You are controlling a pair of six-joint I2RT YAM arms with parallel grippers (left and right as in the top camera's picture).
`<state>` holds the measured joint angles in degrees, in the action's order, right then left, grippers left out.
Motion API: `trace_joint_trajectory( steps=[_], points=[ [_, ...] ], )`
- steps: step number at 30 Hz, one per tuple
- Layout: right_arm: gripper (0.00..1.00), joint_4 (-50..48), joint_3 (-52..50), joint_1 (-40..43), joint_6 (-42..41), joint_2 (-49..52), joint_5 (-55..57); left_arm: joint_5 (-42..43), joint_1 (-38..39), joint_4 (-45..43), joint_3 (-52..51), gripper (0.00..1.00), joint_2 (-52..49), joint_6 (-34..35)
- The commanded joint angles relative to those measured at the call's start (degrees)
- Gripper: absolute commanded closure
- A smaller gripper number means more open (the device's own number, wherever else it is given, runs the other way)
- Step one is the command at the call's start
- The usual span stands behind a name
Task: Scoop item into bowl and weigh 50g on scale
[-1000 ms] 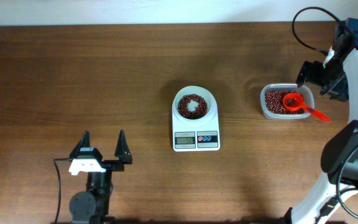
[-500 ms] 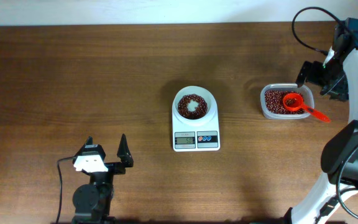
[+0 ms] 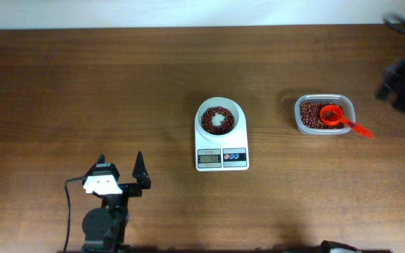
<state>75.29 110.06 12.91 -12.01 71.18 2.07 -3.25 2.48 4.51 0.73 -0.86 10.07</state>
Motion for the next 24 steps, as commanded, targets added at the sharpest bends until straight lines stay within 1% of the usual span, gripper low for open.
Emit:
trace_joint_trajectory(
  steps=[1, 4, 6, 7, 10, 13, 16, 18, 20, 21, 24],
  points=[
    [0.01, 0.90, -0.28, -0.26, -0.28, -10.14, 5.18, -0.63, -0.31, 0.09, -0.15, 0.01, 0.09, -0.74],
    [0.01, 2.47, -2.56, -2.56, -0.31, -19.50, 6.75, -0.63, -0.31, 0.09, -0.15, 0.01, 0.09, -0.74],
    [0.01, 2.47, -9.77, -3.63, -0.31, -28.68, 6.58, -0.63, -0.31, 0.09, -0.15, 0.01, 0.09, -0.74],
    [0.01, 2.47, -12.17, -3.63, -0.31, -31.08, 6.62, -0.63, -0.31, 0.09, -0.15, 0.01, 0.09, -0.74],
    [0.01, 2.25, -27.82, -3.63, -0.33, -44.59, 6.12, -0.63, -0.28, 0.09, -0.15, 0.01, 0.09, -0.74],
    [0.01, -3.74, -45.66, -3.52, -0.33, -58.58, 6.10, -0.63, -0.31, 0.09, -0.15, 0.01, 0.09, -0.74],
    [0.01, -10.38, -57.92, -3.54, -0.33, -70.03, 5.01, -0.63, -0.28, 0.09, -0.15, 0.01, 0.09, -0.74],
    [0.01, -14.62, -62.18, -3.63, -0.28, -70.38, 4.81, -0.63, -0.28, 0.09, -0.15, 0.01, 0.09, -0.74],
    [0.01, -29.27, -68.63, -5.42, 2.91, -70.90, 5.01, -0.63, -0.31, 0.09, -0.15, 0.01, 0.09, -0.74],
    [0.01, -40.26, -73.18, -5.84, 5.05, -70.90, 4.81, -0.63, -0.31, 0.09, -0.15, 0.01, 0.09, -0.74],
    [0.01, -66.60, -85.57, -6.14, 9.07, -70.90, 3.04, -0.63, -0.31, 0.09, -0.15, 0.01, 0.09, -0.74]
  ],
)
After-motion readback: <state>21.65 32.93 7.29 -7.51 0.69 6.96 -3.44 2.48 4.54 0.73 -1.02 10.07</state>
